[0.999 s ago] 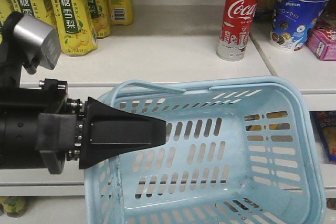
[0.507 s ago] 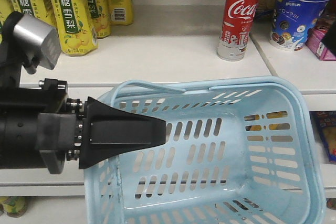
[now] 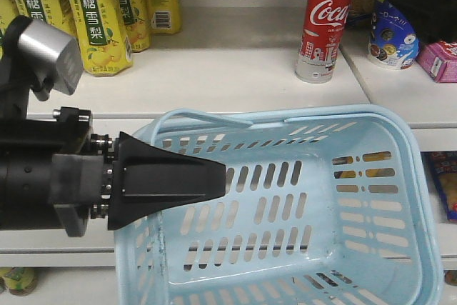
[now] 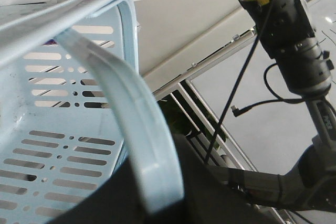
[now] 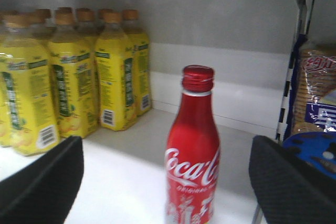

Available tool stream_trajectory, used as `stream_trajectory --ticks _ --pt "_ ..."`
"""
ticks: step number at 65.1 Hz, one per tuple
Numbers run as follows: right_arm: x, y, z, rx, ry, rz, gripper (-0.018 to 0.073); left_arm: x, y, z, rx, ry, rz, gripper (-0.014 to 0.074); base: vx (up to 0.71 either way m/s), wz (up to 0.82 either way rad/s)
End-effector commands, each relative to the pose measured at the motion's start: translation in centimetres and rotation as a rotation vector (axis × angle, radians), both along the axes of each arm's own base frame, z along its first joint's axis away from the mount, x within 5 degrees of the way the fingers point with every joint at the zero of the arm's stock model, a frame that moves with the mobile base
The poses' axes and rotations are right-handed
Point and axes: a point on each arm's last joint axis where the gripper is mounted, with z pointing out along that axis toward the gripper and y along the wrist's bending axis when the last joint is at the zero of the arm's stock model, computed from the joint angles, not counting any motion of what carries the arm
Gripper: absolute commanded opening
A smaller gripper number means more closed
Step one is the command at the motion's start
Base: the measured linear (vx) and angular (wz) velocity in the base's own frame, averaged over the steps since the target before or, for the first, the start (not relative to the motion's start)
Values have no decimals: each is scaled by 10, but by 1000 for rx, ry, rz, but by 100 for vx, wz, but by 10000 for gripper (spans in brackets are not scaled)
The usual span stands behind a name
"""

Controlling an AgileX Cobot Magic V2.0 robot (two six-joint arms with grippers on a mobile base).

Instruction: Place coke in basket with both arms

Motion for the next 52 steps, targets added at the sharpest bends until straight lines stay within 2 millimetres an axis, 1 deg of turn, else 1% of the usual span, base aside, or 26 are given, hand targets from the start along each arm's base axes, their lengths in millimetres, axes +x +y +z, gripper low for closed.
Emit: stream_trajectory --ticks 1,7,17,24,39,45,52 --pt "15 -3 16 -16 -42 -22 608 -4 3 19 -98 -15 22 -6 0 0" --pt "29 0 19 -34 -41 20 604 -4 3 19 -98 -15 22 -6 0 0" --pt "47 -2 21 -25 -42 -9 601 -4 3 19 -98 -15 22 -6 0 0" --pt "55 1 19 -14 -23 36 598 -4 3 19 -98 -15 22 -6 0 0" --pt "65 3 13 -7 -17 66 594 -4 3 19 -98 -15 22 -6 0 0" --pt "68 10 11 -18 -30 84 594 -4 3 19 -98 -15 22 -6 0 0" --pt "72 19 11 -55 -65 39 594 -4 3 19 -98 -15 22 -6 0 0"
